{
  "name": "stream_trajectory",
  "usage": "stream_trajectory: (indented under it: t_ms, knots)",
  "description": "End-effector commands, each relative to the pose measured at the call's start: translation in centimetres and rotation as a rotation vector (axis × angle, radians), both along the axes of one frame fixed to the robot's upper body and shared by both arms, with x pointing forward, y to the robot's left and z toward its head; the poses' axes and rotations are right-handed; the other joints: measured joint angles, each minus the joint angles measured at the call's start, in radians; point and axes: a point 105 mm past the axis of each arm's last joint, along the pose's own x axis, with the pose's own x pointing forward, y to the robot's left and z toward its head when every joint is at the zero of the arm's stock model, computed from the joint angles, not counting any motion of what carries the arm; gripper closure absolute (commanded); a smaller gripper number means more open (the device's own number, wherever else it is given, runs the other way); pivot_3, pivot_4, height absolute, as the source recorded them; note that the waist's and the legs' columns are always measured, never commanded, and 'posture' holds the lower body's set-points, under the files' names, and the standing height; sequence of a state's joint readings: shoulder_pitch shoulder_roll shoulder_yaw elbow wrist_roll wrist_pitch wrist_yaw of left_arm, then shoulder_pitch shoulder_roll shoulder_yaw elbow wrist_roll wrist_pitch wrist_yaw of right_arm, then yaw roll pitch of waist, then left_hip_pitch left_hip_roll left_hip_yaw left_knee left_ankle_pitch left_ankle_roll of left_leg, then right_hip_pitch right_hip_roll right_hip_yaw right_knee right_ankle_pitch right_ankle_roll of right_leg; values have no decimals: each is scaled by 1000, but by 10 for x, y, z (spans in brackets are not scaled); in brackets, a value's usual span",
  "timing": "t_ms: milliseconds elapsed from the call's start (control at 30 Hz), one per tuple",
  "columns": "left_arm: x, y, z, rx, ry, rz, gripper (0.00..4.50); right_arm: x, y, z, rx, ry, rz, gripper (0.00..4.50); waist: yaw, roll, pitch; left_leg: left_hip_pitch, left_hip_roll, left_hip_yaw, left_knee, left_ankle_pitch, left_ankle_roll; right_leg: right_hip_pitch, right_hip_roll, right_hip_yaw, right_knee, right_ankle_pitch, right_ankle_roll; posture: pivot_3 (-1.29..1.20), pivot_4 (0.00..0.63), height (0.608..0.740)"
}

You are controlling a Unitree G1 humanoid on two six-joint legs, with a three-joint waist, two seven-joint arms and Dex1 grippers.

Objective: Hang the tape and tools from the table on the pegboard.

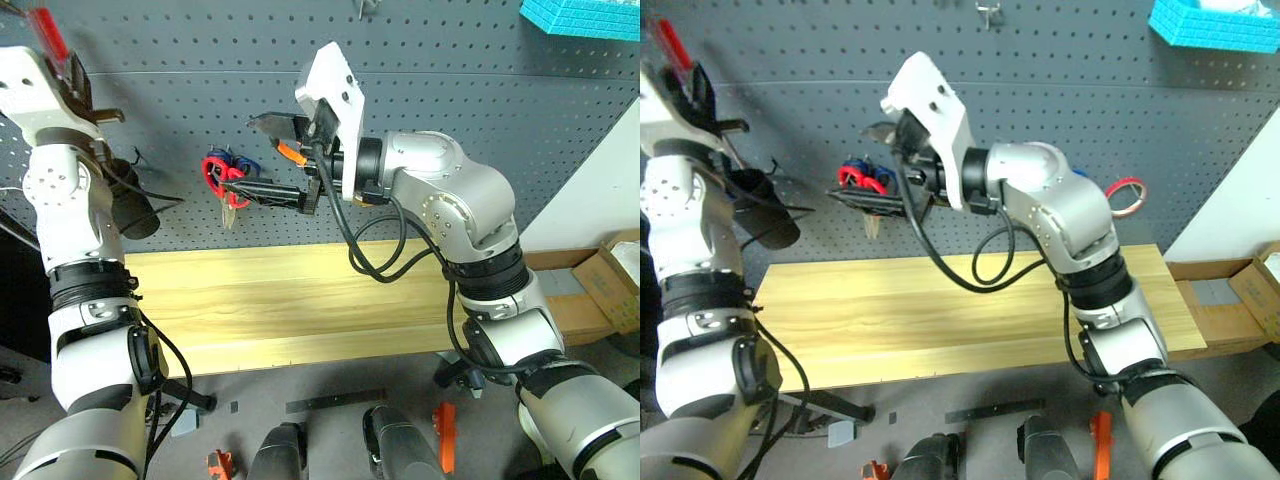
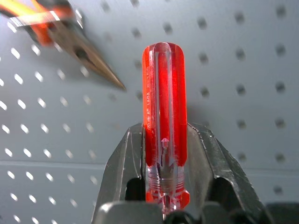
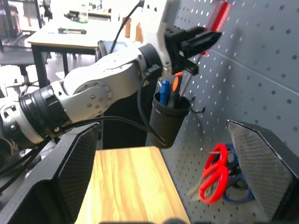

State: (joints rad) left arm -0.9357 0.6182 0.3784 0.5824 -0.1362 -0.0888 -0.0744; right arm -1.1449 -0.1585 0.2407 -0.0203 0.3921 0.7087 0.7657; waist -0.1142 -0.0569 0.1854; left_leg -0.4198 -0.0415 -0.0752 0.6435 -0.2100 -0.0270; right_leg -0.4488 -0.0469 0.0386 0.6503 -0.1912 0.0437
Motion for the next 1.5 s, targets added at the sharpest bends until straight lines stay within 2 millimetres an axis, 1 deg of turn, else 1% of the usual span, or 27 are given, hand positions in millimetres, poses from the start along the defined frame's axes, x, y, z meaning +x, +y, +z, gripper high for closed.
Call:
stream_trajectory:
  t_ms: [33, 200, 367, 533, 867, 933, 1033, 1167, 1267, 1433, 1500]
  knots:
    - [-9, 1, 17, 23, -68, 25, 3640, -3, 1, 10, 17, -64, -5, 0, -4, 0, 0, 0, 0, 0, 0, 0, 0, 0, 0, 0, 0, 0, 0, -132, 94, 740]
    - [-17, 8, 18, 23, -75, 57, 3640, 1, 1, 10, 11, -77, -35, 0, -14, 0, 0, 0, 0, 0, 0, 0, 0, 0, -4, 0, 0, 0, 0, -124, 96, 740]
    - [-24, 9, 22, 39, -81, 79, 3640, 6, 1, 10, 13, -80, -55, 0, -24, 0, 0, 0, 0, 0, 1, 0, 0, 0, -4, 0, 1, 0, 0, -111, 96, 740]
    - [-33, 12, 32, 54, -109, 107, 3640, 6, 2, 12, 17, -86, -57, 0, -25, 0, 0, 0, 0, 0, 1, 0, 0, 0, -4, 0, 2, 0, 0, -107, 96, 740]
    - [-30, 12, 26, 85, -90, 125, 3640, 7, 2, 12, 19, -81, -65, 0, -26, 0, -1, 1, -1, 0, 2, 0, 0, 0, -4, 0, 5, 0, 0, -122, 101, 740]
    - [-28, 12, 22, 84, -84, 126, 3640, 8, 2, 11, 18, -80, -67, 0, -26, 0, -1, 1, -1, 0, 2, 0, 0, -1, -4, 0, 6, 0, 0, -122, 101, 740]
    - [-24, 15, 9, 78, -61, 133, 3640, 8, 2, 10, 18, -78, -69, 0, -26, 0, -1, 1, -1, 1, 2, 0, 0, -1, -4, 1, 6, 0, 0, -126, 103, 740]
    - [-20, 24, -11, 49, -30, 160, 3640, 8, 2, 9, 16, -78, -72, 0, -26, 0, -1, 2, -1, 1, 2, 0, 0, -1, -4, 1, 8, 0, 0, -127, 103, 740]
    - [-16, 28, -22, 28, -10, 170, 3640, 8, 2, 8, 14, -77, -72, 0, -26, -1, -1, 2, -1, 1, 3, 0, 0, -1, -4, 1, 8, 0, 0, -127, 104, 740]
    - [-12, 28, -30, 5, 1, 174, 3640, 8, 2, 8, 14, -77, -72, 0, -27, -1, -1, 2, -1, 1, 3, 0, 0, -1, -5, 1, 8, 0, 0, -130, 102, 740]
    - [-13, 26, -31, -7, -7, 163, 2915, 8, 2, 8, 14, -77, -72, 0, -27, -1, -1, 2, -1, 1, 3, 0, 0, -1, -5, 1, 8, 0, 0, -131, 101, 740]
